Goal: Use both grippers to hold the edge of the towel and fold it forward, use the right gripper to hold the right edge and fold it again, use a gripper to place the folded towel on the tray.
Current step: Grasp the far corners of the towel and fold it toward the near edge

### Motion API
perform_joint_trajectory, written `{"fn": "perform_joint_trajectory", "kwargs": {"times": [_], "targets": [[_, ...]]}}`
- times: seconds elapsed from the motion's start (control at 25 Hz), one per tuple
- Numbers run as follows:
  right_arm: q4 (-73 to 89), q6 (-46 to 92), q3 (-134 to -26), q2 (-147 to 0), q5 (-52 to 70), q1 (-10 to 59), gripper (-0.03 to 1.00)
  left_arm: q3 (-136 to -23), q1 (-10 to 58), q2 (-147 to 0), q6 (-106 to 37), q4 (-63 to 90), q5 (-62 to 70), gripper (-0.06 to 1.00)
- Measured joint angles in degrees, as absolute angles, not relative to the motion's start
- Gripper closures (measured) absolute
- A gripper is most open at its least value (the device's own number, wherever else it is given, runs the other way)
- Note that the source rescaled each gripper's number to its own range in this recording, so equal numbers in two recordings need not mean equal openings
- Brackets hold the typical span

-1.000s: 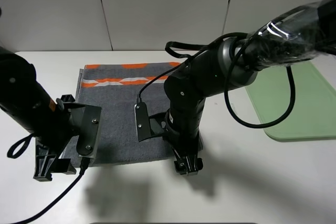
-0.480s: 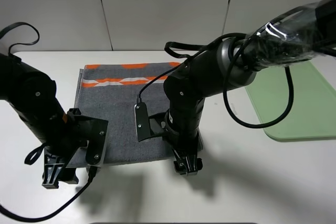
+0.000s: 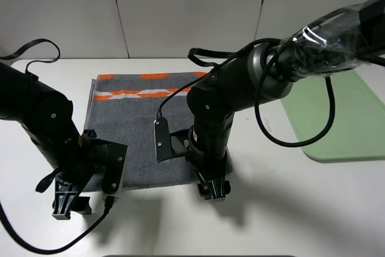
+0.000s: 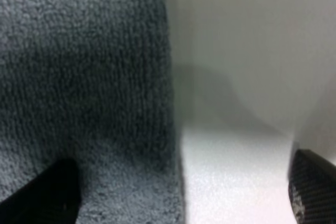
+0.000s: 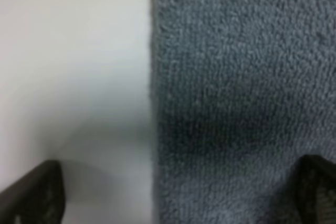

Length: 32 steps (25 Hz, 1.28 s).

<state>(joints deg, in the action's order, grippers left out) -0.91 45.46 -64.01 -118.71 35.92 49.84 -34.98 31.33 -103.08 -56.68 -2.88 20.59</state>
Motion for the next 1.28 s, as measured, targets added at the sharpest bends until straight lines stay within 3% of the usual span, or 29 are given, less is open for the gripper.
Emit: {"fn": "perform_joint_trajectory", "kwargs": {"times": [0.12, 0.24, 0.44, 0.64, 0.8, 1.28], "targets": [[-0.38, 45.46, -64.01, -118.71, 35.39, 49.84, 0.16, -34.98, 31.33, -103.13, -56.68, -3.01, 20.39, 0.18], [0.0, 45.46, -64.01, -118.71, 34.78, 49.84, 0.27, -34.98, 31.2, -103.13, -56.68, -3.36, 19.49, 0.29], [0.0, 45.46, -64.01, -118.71, 33.84, 49.84, 0.48, -35.33, 30.82, -103.45, -56.68, -4.44, 18.17, 0.54], [0.0, 45.46, -64.01, -118.82, 32.83, 49.84, 0.72, -35.59, 30.82, -103.59, -56.73, -4.38, 18.25, 0.88], [0.0, 45.46, -64.2, -118.99, 32.23, 49.84, 0.97, -35.64, 30.82, -103.59, -56.72, -3.99, 19.05, 0.93], [0.89, 45.41, -63.91, -117.56, 34.11, 49.84, 0.97, -35.07, 30.82, -101.6, -56.72, -3.06, 22.59, 0.94]]}}
